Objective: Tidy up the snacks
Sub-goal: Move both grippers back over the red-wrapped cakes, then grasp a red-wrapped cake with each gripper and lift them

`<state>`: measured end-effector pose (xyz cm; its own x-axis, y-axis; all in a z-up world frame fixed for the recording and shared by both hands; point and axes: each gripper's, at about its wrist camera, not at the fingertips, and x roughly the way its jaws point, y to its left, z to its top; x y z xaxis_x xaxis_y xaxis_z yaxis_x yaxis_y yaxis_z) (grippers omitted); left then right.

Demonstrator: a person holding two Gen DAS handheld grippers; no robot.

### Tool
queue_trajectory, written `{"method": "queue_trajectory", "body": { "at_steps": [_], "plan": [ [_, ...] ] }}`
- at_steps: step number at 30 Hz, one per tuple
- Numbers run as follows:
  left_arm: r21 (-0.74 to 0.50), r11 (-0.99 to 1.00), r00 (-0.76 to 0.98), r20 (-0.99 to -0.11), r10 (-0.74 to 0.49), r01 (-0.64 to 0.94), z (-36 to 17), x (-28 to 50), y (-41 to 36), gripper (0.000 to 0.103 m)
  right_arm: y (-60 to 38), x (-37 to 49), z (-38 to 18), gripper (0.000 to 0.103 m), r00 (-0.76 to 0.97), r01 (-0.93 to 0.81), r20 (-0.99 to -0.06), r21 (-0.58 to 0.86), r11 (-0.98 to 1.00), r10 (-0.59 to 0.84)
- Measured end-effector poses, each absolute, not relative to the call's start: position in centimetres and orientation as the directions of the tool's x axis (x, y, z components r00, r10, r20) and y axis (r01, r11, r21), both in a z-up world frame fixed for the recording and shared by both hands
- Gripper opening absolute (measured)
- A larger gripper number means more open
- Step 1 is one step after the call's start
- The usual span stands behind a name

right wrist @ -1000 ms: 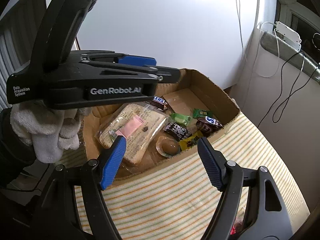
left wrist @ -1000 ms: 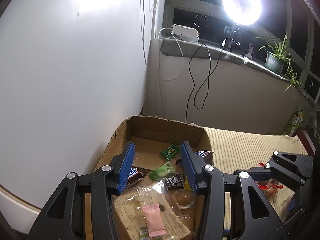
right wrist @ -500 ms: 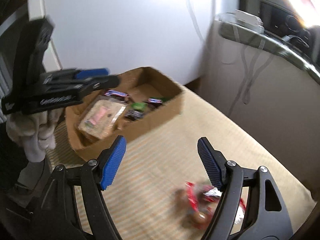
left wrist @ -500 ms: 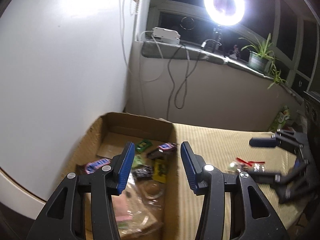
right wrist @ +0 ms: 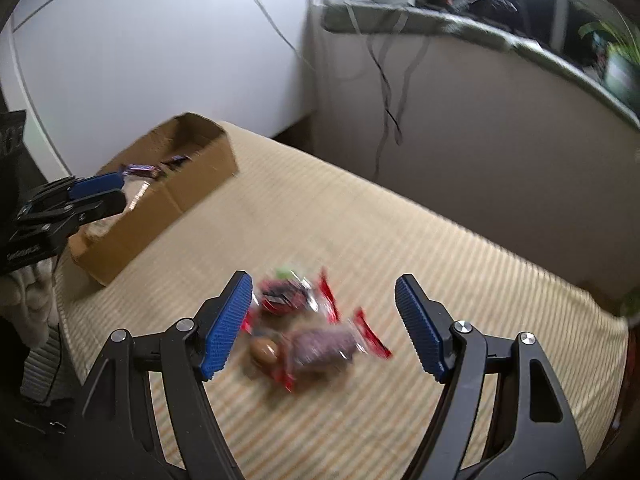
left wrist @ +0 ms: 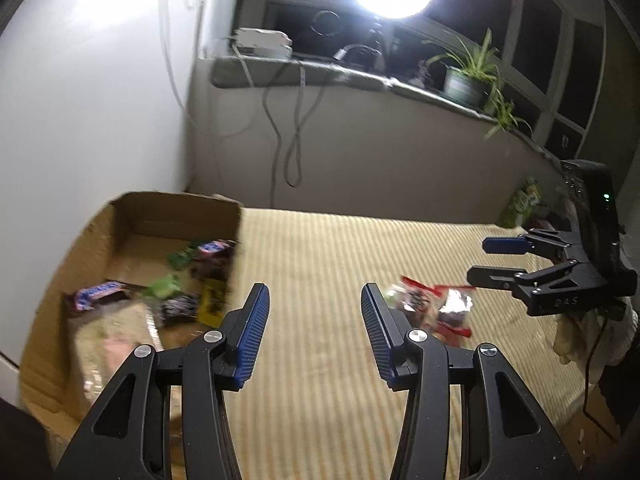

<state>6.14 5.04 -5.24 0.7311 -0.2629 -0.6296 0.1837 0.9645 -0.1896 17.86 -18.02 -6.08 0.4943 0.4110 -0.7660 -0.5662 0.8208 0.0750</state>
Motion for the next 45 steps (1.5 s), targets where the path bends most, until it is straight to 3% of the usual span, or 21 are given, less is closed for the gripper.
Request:
{"method": "queue_trajectory", "body": {
  "at_steps": [6, 10, 18, 33, 39, 45],
  "plan": [
    [-0.192, 0.953, 0.695, -0.653, -0.301, 0.232, -6.2, 6.6, 2.4, 0.047, -21.5, 17.4, -8.5, 0.076, 0.44, -0.472, -0.787, 0.207, 0.857, 0.432],
    [-0.204, 0.943, 0.668, -0.667, -0.33, 0.261, -6.8, 7.2, 1.0, 0.047, -22.9, 17.0, -10.2, 0.063, 0.354, -0.423, -0.787, 0.346, 0.837, 0.505],
    [-0.237, 0.922, 0.607, -0.698, -0.381, 0.307, -8.5, 8.8, -1.5, 0.047, -22.1, 17.6, -11.9, 0.053, 0.313, -0.368, -0.778, 0.43, 0.824, 0.545],
    [-0.204, 0.911, 0.536, -0.754, -0.381, 0.359, -10.9, 11.2, -4.4, 0.046, -19.7, 20.4, -13.3, 0.051, 0.29, -0.374, -0.808, 0.397, 0.838, 0.512],
    [-0.18, 0.923, 0.569, -0.742, -0.355, 0.34, -10.7, 10.7, -4.1, 0.033, -19.4, 21.3, -13.8, 0.05, 0.271, -0.381, -0.812, 0.403, 0.832, 0.518],
    [-0.176, 0.908, 0.535, -0.759, -0.371, 0.379, -11.1, 11.0, -5.1, 0.03, -20.0, 21.5, -13.6, 0.045, 0.279, -0.376, -0.816, 0.392, 0.839, 0.507]
  ]
}}
